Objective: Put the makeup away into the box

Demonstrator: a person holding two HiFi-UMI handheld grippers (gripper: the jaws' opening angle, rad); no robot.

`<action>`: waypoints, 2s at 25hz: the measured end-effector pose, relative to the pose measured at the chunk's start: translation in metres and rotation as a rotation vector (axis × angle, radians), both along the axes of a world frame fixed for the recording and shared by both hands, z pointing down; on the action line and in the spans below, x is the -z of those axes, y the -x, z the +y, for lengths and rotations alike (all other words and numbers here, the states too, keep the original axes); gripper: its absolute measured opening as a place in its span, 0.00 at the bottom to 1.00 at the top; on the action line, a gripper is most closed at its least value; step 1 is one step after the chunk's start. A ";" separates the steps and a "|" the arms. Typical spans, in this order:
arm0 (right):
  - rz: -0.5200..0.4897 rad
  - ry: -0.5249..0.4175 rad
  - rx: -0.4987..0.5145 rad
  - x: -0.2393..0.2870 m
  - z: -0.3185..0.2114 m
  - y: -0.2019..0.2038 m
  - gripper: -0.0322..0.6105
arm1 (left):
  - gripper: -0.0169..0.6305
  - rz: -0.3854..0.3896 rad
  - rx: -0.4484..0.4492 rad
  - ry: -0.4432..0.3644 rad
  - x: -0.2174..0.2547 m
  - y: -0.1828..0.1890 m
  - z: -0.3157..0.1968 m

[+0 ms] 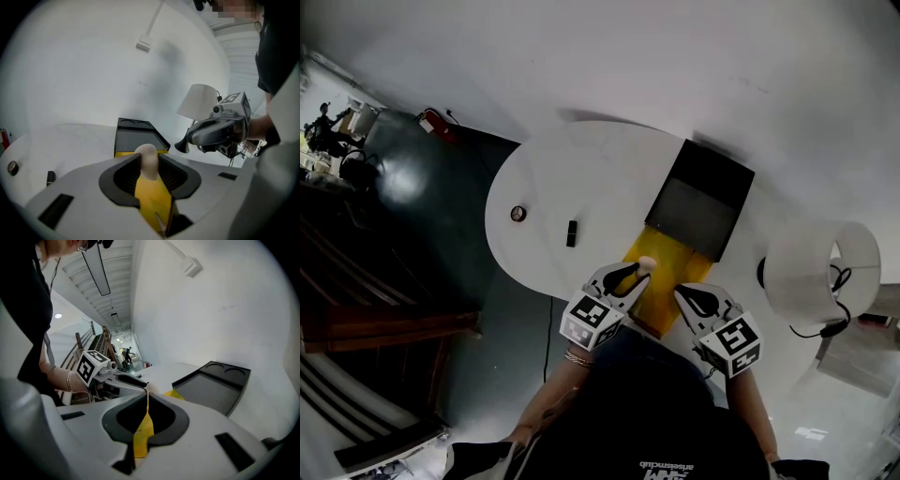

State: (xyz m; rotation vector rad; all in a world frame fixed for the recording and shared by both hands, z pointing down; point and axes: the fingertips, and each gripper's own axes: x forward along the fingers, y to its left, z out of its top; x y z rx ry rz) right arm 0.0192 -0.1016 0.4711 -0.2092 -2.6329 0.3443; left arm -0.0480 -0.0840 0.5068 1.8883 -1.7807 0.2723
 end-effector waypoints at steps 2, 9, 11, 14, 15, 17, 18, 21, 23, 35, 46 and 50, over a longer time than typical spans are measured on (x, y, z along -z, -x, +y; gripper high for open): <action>0.000 0.000 0.003 -0.001 -0.007 -0.001 0.09 | 0.22 -0.015 0.010 -0.003 -0.004 0.004 -0.010; 0.011 0.004 -0.035 -0.008 -0.022 -0.001 0.09 | 0.22 -0.025 0.001 0.049 -0.032 0.011 -0.030; 0.014 -0.003 -0.045 -0.009 -0.023 0.001 0.09 | 0.22 -0.015 -0.017 0.070 -0.041 0.010 -0.036; 0.014 -0.008 -0.076 -0.007 -0.022 0.003 0.09 | 0.22 -0.009 -0.038 0.088 -0.050 0.011 -0.045; 0.016 -0.010 -0.092 -0.007 -0.023 0.004 0.09 | 0.22 -0.010 -0.044 0.092 -0.053 0.011 -0.047; 0.022 -0.016 -0.130 -0.006 -0.024 0.004 0.09 | 0.22 -0.012 -0.061 0.103 -0.060 0.010 -0.052; 0.025 -0.017 -0.150 -0.005 -0.024 0.005 0.09 | 0.22 -0.015 -0.073 0.110 -0.063 0.009 -0.054; 0.023 -0.011 -0.205 0.002 -0.022 0.008 0.09 | 0.22 -0.025 -0.120 0.130 -0.067 0.005 -0.057; 0.019 -0.006 -0.235 0.006 -0.021 0.010 0.09 | 0.22 -0.022 -0.146 0.139 -0.067 0.002 -0.060; 0.008 -0.009 -0.349 0.012 -0.019 -0.006 0.09 | 0.22 -0.061 -0.388 0.243 -0.085 -0.043 -0.073; 0.022 -0.001 -0.454 0.009 -0.032 -0.047 0.09 | 0.23 -0.109 -0.502 0.265 -0.106 -0.074 -0.078; 0.020 0.007 -0.451 0.007 -0.033 -0.051 0.09 | 0.23 -0.109 -0.504 0.273 -0.109 -0.072 -0.077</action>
